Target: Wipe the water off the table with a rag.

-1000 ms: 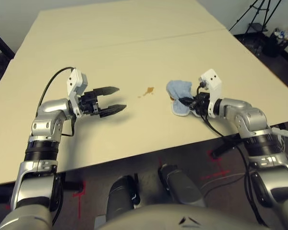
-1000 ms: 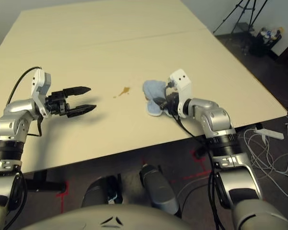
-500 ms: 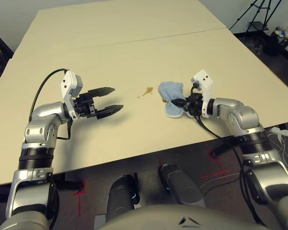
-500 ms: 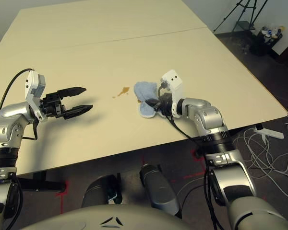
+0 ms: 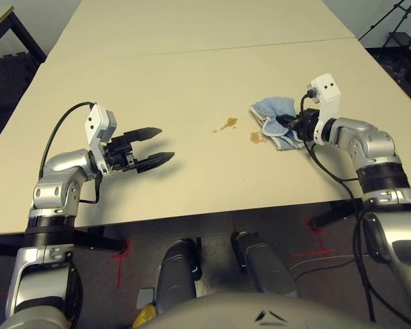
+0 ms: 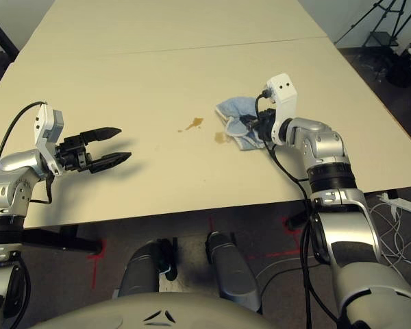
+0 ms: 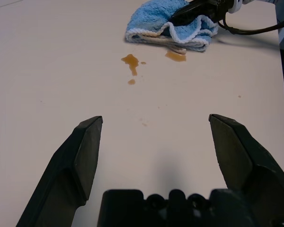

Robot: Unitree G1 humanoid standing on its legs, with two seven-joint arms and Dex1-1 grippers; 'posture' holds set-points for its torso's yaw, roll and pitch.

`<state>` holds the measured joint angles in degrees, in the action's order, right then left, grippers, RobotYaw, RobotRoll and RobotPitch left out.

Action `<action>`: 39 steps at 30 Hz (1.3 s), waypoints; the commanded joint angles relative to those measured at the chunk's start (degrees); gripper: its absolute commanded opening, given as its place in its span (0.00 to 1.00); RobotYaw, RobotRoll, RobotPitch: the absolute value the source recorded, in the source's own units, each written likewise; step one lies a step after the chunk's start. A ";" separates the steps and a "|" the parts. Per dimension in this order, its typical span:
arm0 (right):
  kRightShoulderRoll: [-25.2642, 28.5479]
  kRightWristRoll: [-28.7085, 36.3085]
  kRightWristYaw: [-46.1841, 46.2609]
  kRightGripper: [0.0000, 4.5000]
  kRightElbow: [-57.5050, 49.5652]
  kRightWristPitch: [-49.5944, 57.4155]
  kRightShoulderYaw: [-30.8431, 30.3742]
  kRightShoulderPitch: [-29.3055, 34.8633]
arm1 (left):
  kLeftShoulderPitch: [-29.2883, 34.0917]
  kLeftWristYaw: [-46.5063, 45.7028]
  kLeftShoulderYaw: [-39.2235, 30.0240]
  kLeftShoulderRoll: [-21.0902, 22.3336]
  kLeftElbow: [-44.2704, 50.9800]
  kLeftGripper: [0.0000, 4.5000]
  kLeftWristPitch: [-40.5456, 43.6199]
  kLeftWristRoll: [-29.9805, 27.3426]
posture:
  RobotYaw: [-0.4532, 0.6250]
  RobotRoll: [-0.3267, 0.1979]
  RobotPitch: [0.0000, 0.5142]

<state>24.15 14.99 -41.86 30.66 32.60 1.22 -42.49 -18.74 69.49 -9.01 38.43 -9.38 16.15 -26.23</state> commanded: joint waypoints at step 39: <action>-19.48 -4.45 -3.81 0.00 -17.24 7.78 -19.99 10.99 | 3.05 -1.18 -1.14 0.48 1.55 1.00 -1.10 -1.08 | 0.27 0.62 0.31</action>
<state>5.15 10.66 -44.95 9.83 37.49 -15.01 -33.49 -16.73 68.44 -10.21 38.98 -9.32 15.42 -26.88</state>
